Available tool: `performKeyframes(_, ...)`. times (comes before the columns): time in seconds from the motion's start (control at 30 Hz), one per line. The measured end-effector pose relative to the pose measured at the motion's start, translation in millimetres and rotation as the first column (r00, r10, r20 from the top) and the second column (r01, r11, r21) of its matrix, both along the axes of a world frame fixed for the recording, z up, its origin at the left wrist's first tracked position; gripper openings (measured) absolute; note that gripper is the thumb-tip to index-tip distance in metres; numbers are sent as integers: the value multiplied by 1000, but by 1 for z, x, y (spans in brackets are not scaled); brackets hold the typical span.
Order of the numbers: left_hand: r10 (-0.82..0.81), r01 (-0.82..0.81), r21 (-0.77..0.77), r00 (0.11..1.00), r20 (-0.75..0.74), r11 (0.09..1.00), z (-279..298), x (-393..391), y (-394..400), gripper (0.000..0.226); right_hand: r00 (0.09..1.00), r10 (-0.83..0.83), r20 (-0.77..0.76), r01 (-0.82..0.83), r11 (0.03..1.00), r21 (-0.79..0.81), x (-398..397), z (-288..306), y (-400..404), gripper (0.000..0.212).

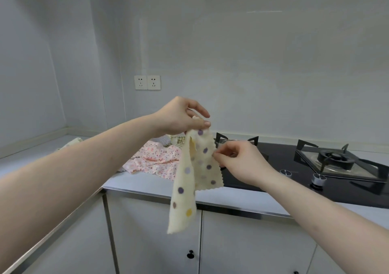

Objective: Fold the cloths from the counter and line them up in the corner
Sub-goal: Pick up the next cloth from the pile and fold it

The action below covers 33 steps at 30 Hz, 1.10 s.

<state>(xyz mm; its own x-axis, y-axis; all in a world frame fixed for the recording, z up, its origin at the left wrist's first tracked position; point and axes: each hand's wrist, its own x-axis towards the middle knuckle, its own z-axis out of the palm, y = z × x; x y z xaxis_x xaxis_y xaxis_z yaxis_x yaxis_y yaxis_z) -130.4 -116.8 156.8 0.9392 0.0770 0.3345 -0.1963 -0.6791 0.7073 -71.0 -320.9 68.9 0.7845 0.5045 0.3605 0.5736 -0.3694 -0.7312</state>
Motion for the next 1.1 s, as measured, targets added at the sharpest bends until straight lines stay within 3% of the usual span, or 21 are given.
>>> performKeyframes(0.1,-52,52,-65,999,-7,997,-1,6,2,25,1000,-11,17,10,1000,13,4,0,0,8)
performKeyframes(0.2,-86,85,-76,996,-16,993,-2,14,6,22,999,-28,-29,27,999,-40,13,-5,-1,50)
performKeyframes(0.27,-99,97,-88,995,-22,991,-1,20,10,21,999,-36,-37,32,994,-109,25,-9,-2,65)
performKeyframes(0.3,-105,102,-98,994,-26,990,-1,23,13,22,998,-24,-55,17,992,-127,31,-9,-2,60)
performKeyframes(0.4,-108,103,-122,993,-40,987,-2,35,23,24,991,43,-126,-62,986,-157,54,-8,-3,15)
performKeyframes(0.43,-101,94,-126,994,-46,988,-2,39,27,24,991,44,-124,-65,984,-165,64,-9,-3,11)
performKeyframes(0.53,-74,66,-122,996,-56,990,-2,48,36,23,990,30,-138,-46,992,-120,89,-8,-5,18)
performKeyframes(0.67,-101,92,-105,992,-75,990,-3,58,35,24,928,205,-311,-237,969,-69,94,1,0,48)
performKeyframes(0.77,-117,111,-82,990,-77,991,0,63,31,24,917,266,-297,-324,931,-166,93,2,11,25)
performKeyframes(0.83,-86,85,-17,994,-66,996,0,67,35,23,949,213,-234,-270,930,-248,98,0,15,19)
performKeyframes(0.9,15,-10,210,1000,-21,978,-2,72,45,22,971,144,-192,-196,938,-286,107,1,11,14)
performKeyframes(0.97,104,-121,485,993,60,866,-8,76,56,23,995,48,-93,-76,940,-334,119,4,5,12)
performKeyframes(1.0,116,-134,552,991,67,823,-13,78,60,25,1000,-2,-31,-9,932,-364,125,5,1,12)
performKeyframes(1.1,122,-157,576,988,99,802,-26,87,66,18,991,-78,113,117,906,-406,139,11,-10,10)
